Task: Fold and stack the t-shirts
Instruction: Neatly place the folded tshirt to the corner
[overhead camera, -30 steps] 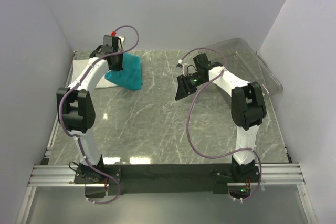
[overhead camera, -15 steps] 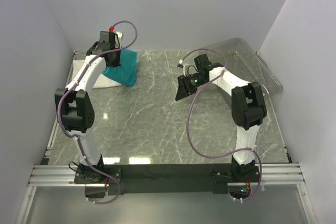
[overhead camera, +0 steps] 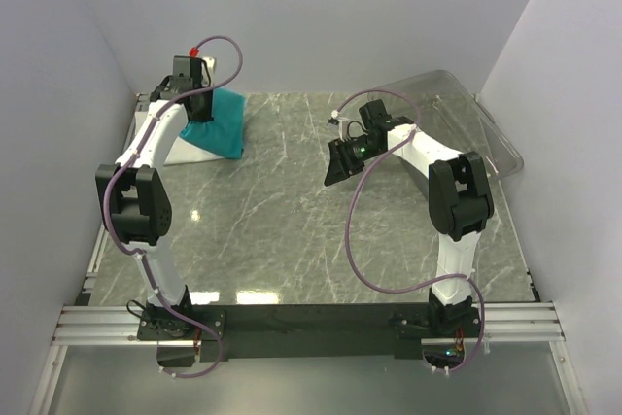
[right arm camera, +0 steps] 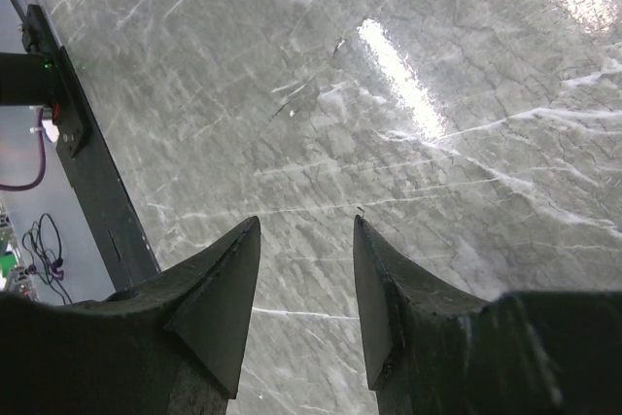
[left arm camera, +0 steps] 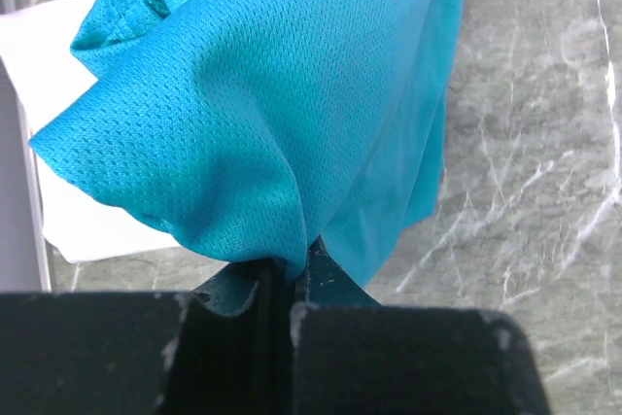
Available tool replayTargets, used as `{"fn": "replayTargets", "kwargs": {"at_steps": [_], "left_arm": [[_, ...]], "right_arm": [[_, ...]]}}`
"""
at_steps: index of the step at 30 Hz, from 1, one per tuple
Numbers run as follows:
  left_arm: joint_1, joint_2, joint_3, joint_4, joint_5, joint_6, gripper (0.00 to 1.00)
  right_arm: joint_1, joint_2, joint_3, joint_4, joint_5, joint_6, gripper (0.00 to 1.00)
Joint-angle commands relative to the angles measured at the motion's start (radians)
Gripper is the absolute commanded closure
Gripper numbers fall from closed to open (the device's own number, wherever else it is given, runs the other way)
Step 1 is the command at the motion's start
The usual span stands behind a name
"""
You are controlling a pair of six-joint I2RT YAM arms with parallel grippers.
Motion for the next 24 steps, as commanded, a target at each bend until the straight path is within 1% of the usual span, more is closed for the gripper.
{"fn": "replayTargets", "kwargs": {"at_steps": [1,15,24], "left_arm": [[0.002,-0.059,0.067,0.012,0.014,-0.001,1.00],[0.010,-0.120,0.049,0.010,-0.003,-0.001,1.00],[0.038,-0.113,0.027,0.021,-0.003,-0.001,1.00]], "right_arm": [[-0.007,-0.018,-0.009,0.026,-0.024,-0.004,0.50],[-0.008,-0.013,-0.009,0.027,-0.024,-0.001,0.50],[-0.007,-0.017,-0.009,0.031,-0.024,0.002,0.50]]}}
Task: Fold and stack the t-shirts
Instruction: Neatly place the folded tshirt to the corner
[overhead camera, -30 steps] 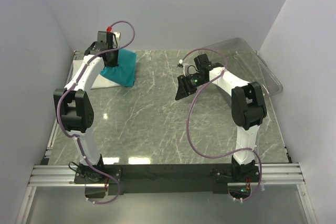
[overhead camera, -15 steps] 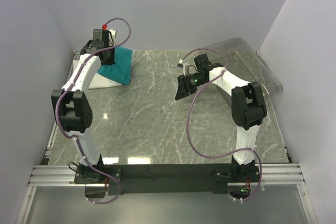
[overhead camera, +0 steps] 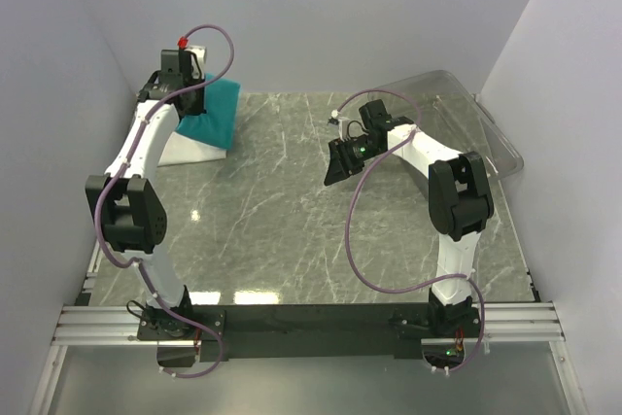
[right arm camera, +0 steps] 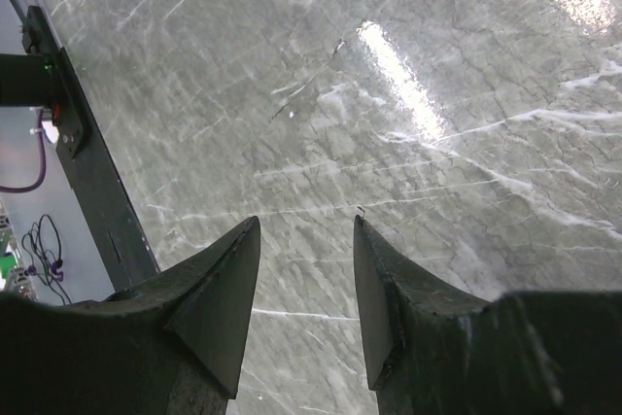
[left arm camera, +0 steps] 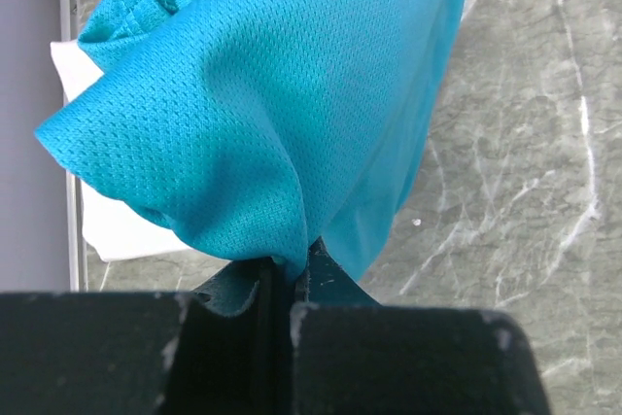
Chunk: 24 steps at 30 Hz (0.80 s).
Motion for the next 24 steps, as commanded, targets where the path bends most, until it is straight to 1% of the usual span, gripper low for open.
{"fn": "replayTargets", "kwargs": {"at_steps": [1,12,20,21,24], "left_arm": [[0.019,-0.035,0.013,0.021,-0.002,-0.002,1.00],[0.057,0.040,0.037,0.015,0.027,-0.009,1.00],[0.065,0.106,0.073,0.010,0.038,-0.014,1.00],[0.088,0.111,0.079,0.009,0.035,-0.014,1.00],[0.100,0.134,0.100,0.007,0.038,-0.014,1.00]], "right_arm": [[-0.007,-0.015,-0.009,0.025,-0.025,-0.001,0.49],[-0.008,-0.020,-0.010,0.027,-0.025,0.002,0.49],[-0.010,-0.023,-0.013,0.030,-0.030,0.004,0.49],[-0.008,-0.024,-0.016,0.030,-0.033,0.004,0.49],[-0.008,-0.026,-0.016,0.031,-0.033,0.005,0.49]]}}
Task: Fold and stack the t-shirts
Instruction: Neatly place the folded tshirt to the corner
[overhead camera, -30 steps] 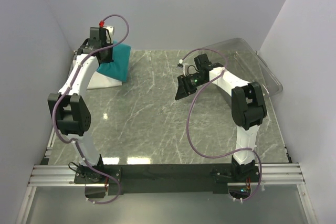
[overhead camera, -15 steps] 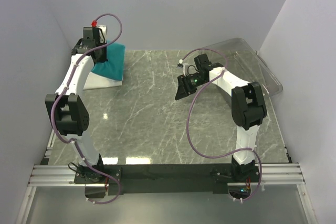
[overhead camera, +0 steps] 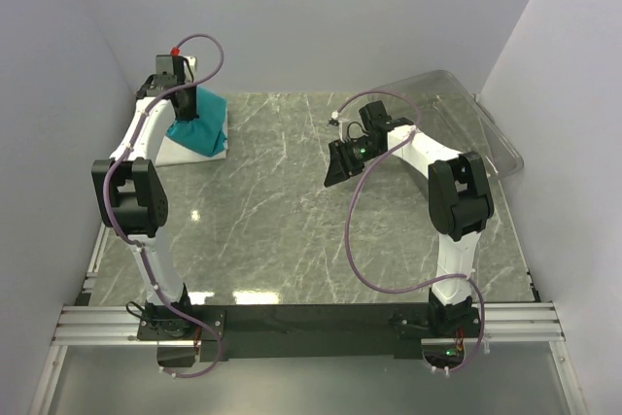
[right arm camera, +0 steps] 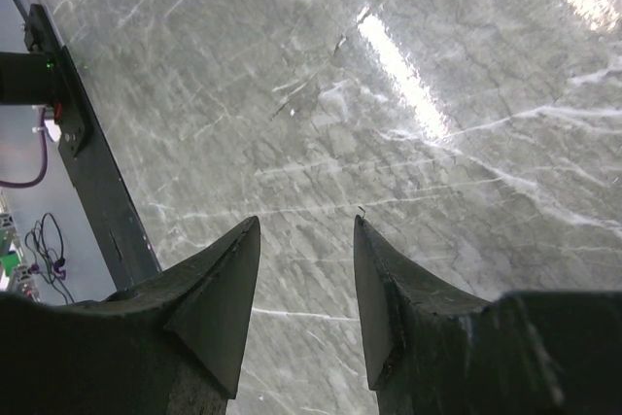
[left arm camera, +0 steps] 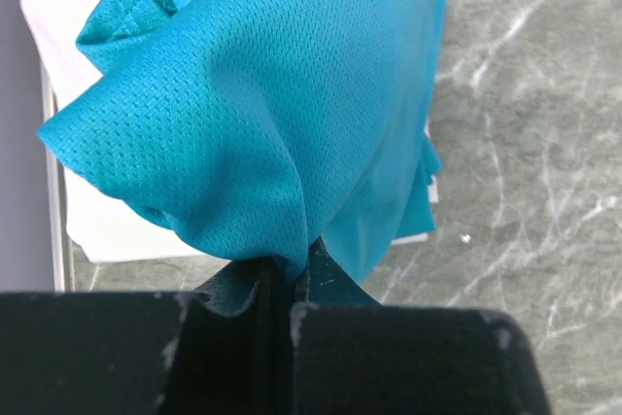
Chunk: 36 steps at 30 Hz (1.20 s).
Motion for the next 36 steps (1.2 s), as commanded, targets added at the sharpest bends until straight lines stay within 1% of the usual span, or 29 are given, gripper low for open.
{"fn": "replayTargets", "kwargs": {"at_steps": [1,10,11,19,26,28,29,30,31,33,34,35,36], "left_arm": [[0.026,0.009,0.073,0.010,0.016,-0.007,1.00],[0.058,0.088,0.118,0.010,0.013,-0.007,1.00],[0.060,0.096,0.122,0.009,0.008,-0.043,1.00],[0.075,0.151,0.151,0.012,-0.032,-0.059,0.99],[0.090,0.200,0.181,0.009,-0.078,-0.082,0.91],[0.096,0.208,0.190,0.007,-0.089,-0.085,0.85],[0.098,0.219,0.193,0.004,-0.093,-0.094,0.75],[0.101,0.222,0.194,0.004,-0.095,-0.096,0.69],[0.104,0.225,0.198,0.003,-0.107,-0.101,0.57],[0.107,0.234,0.201,0.003,-0.153,-0.113,0.46],[0.106,0.240,0.205,0.000,-0.176,-0.116,0.38],[0.110,0.245,0.211,-0.003,-0.199,-0.127,0.36],[0.110,0.249,0.228,-0.007,-0.266,-0.134,0.33]], "right_arm": [[-0.009,-0.026,-0.009,0.027,-0.028,0.003,0.49],[-0.008,-0.026,-0.010,0.023,-0.028,-0.002,0.49],[-0.009,-0.026,-0.012,0.019,-0.026,-0.002,0.49],[-0.008,-0.033,-0.020,0.016,-0.035,-0.009,0.49],[-0.008,-0.032,-0.021,0.010,-0.037,-0.014,0.49],[-0.008,-0.030,-0.021,0.010,-0.037,-0.014,0.49],[-0.008,-0.032,-0.021,0.012,-0.035,-0.015,0.49],[-0.008,-0.030,-0.021,0.010,-0.034,-0.015,0.49],[-0.009,-0.030,-0.021,0.010,-0.032,-0.015,0.49],[-0.008,-0.030,-0.021,0.009,-0.031,-0.015,0.49],[-0.008,-0.030,-0.021,0.010,-0.031,-0.015,0.49],[-0.008,-0.030,-0.021,0.009,-0.031,-0.017,0.49],[-0.008,-0.032,-0.021,0.007,-0.031,-0.017,0.49]]}}
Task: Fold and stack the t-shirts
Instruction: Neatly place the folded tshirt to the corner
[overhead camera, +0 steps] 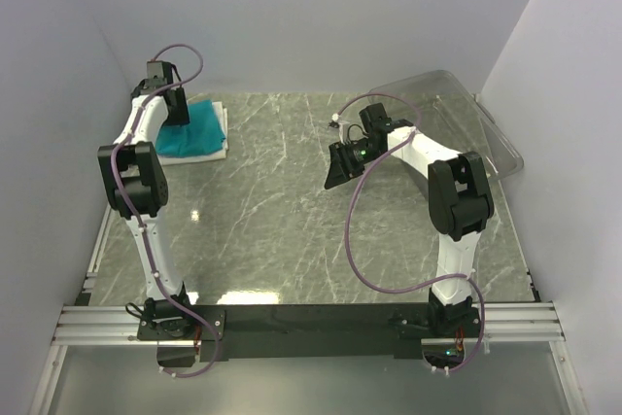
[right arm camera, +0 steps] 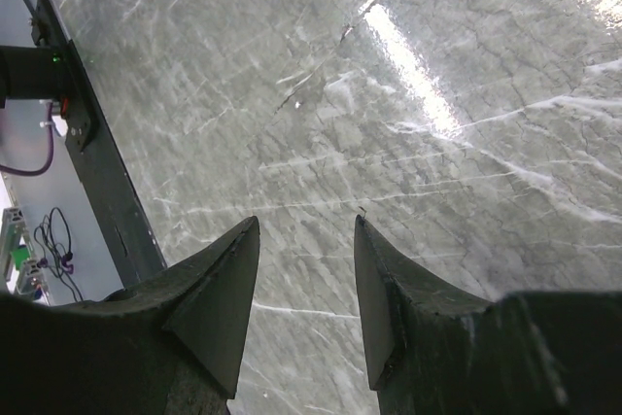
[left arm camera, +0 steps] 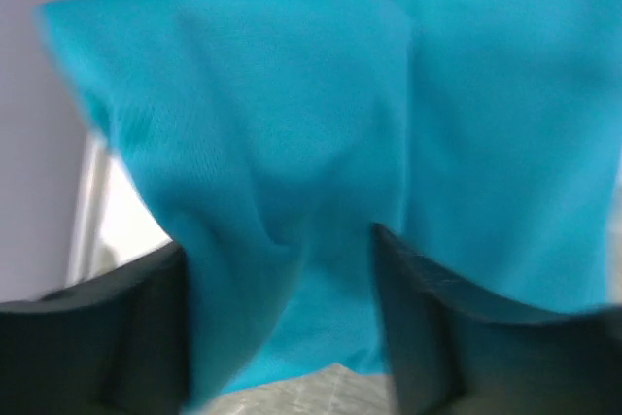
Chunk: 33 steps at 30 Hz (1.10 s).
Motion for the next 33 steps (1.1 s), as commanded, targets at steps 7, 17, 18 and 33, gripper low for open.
{"fn": "replayTargets", "kwargs": {"at_steps": [7,17,18,33], "left_arm": [[0.010,-0.001,0.146,-0.004,-0.472,-0.065,0.07],[0.014,-0.241,-0.044,-0.018,-0.036,-0.100,0.14],[0.014,-0.277,-0.125,-0.012,0.022,-0.105,0.14],[0.045,-0.889,-0.774,0.253,0.557,-0.418,0.13]], "right_arm": [[-0.007,-0.040,-0.001,0.004,-0.008,-0.019,0.49],[-0.005,-0.078,-0.002,-0.019,0.050,-0.086,0.49],[-0.006,-0.087,-0.007,-0.020,0.066,-0.097,0.49],[-0.017,-0.400,-0.074,0.030,0.362,-0.166,0.49]]}}
